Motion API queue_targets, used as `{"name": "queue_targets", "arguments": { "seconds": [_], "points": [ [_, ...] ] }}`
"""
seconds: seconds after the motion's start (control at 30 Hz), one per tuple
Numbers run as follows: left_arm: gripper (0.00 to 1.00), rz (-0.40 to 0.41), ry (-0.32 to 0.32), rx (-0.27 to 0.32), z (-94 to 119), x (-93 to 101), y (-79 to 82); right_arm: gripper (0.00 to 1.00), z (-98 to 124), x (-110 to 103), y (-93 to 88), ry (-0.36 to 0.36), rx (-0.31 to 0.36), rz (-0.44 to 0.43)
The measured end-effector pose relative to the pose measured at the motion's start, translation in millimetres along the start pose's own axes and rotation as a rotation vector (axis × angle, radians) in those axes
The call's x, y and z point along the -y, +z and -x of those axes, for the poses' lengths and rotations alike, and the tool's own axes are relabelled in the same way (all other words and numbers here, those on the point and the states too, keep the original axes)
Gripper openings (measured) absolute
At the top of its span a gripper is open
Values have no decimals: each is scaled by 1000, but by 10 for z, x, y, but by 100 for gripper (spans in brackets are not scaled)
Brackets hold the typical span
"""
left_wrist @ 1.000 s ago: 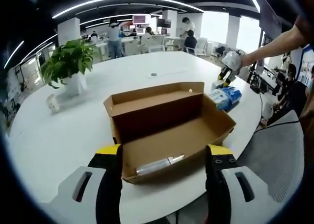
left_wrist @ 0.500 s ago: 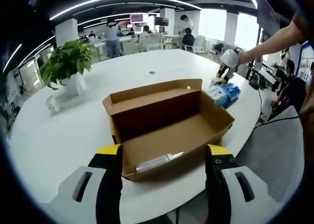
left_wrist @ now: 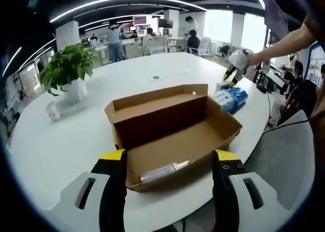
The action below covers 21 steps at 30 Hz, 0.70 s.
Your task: Operate the shoe box by opening the lid, removing the specified soft item, and placing it in the target area until the item is outside and the box remains undamaged.
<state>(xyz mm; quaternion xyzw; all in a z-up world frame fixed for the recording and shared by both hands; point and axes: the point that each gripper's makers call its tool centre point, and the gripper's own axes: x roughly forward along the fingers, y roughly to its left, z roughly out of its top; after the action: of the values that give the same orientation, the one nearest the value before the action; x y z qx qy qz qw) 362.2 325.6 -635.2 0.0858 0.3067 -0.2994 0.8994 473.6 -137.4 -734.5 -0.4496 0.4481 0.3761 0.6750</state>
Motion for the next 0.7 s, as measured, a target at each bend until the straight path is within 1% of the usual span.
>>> {"name": "queue_targets", "arguments": {
  "seconds": [0.13, 0.27, 0.3, 0.37, 0.43, 0.47, 0.5, 0.57, 0.63, 0.7],
  "points": [
    [68, 1, -10, 10, -21, 16, 27, 33, 110, 62, 49, -38, 43, -67],
    [68, -4, -23, 18, -41, 34, 49, 36, 231, 70, 154, -60, 120, -171],
    [68, -6, -27, 20, -47, 40, 57, 36, 264, 56, 180, -56, 138, -200],
    [68, -8, -33, 24, -55, 47, 68, 36, 322, 26, 204, -52, 152, -235],
    [68, -11, -39, 29, -62, 54, 83, 38, 366, 26, 233, -70, 167, -251],
    [68, -10, -43, 32, -64, 60, 90, 38, 402, 20, 267, -80, 188, -278],
    [68, -10, -46, 34, -66, 63, 94, 38, 442, 9, 323, -89, 224, -319],
    [68, -11, -53, 37, -69, 75, 97, 40, 501, -16, 406, -90, 279, -395],
    [68, -15, -62, 40, -70, 92, 99, 39, 583, -57, 510, -97, 337, -448],
    [68, -19, -70, 37, -73, 102, 86, 39, 648, -94, 610, -106, 388, -466]
  ]
}}
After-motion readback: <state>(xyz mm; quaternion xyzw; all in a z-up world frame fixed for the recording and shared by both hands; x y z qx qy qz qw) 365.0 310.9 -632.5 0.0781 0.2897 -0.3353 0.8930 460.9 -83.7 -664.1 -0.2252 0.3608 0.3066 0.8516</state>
